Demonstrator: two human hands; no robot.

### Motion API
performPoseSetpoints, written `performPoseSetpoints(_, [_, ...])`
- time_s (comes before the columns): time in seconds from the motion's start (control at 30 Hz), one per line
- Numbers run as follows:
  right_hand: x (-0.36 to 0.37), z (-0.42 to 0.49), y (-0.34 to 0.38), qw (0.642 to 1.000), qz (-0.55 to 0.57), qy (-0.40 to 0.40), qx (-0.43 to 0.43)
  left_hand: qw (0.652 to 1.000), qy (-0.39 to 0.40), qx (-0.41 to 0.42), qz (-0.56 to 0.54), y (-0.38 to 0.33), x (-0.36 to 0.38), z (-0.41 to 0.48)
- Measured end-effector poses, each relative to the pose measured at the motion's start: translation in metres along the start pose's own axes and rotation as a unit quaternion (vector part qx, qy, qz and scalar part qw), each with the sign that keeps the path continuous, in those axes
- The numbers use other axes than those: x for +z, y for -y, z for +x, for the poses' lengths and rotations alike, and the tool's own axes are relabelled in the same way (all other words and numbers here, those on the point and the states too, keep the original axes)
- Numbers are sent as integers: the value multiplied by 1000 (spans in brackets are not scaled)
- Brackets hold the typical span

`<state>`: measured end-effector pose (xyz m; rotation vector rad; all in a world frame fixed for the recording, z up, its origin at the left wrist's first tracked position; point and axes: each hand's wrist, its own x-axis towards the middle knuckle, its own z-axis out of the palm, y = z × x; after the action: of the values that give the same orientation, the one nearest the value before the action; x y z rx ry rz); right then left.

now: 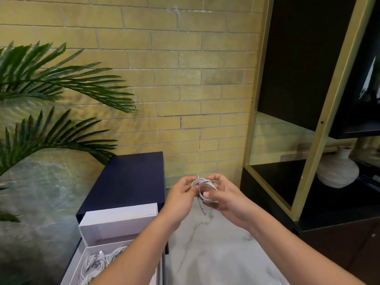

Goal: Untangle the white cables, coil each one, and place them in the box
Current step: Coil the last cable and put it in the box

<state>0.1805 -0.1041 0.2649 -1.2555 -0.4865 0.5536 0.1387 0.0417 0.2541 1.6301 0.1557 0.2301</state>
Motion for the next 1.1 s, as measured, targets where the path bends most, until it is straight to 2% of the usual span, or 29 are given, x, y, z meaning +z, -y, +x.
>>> performPoseSetpoints(0.1, [-10, 1, -2, 982, -175, -70, -29, 997, 52, -49, -13, 0, -8, -1])
performPoseSetpoints(0.23, [-14, 1, -1, 914, -363, -159, -90, 995, 75, -65, 6, -3, -9, -3])
performPoseSetpoints(0.33, [-13, 1, 2, 875, -432, -179, -128, 992, 106, -49, 37, -7, -9, -5])
performPoseSetpoints(0.47, [-12, 2, 7, 849, -482, -163, -139, 980, 100, 5, 169, -9, -16, -5])
performPoseSetpoints(0.63, [-15, 4, 12, 886, -447, -91, -78, 960, 124, 42, 247, -10, -19, -9])
performPoseSetpoints(0.73, [-18, 2, 10, 917, -392, -59, -31, 954, 75, 81, 280, -9, -19, -10])
performPoseSetpoints(0.8, [-19, 1, 7, 906, -418, -57, -24, 951, 30, 100, 290, -7, -18, -10])
performPoseSetpoints(0.87, [-19, -1, 4, 875, -477, -79, -39, 952, 17, 105, 287, -4, -16, -10])
performPoseSetpoints(0.93, [-18, -4, 2, 849, -514, -108, -55, 965, 6, 89, 245, -1, -13, -9])
performPoseSetpoints(1.0, [-18, -5, -4, 840, -520, -146, -61, 988, -9, 57, 144, 0, -11, -6])
performPoseSetpoints(1.03, [-17, -5, -7, 853, -492, -165, -59, 996, -10, 39, 84, 0, -8, -7])
performPoseSetpoints(1.1, [-13, -3, -12, 913, -356, -193, -48, 1000, 1, 2, -30, -2, -2, -10])
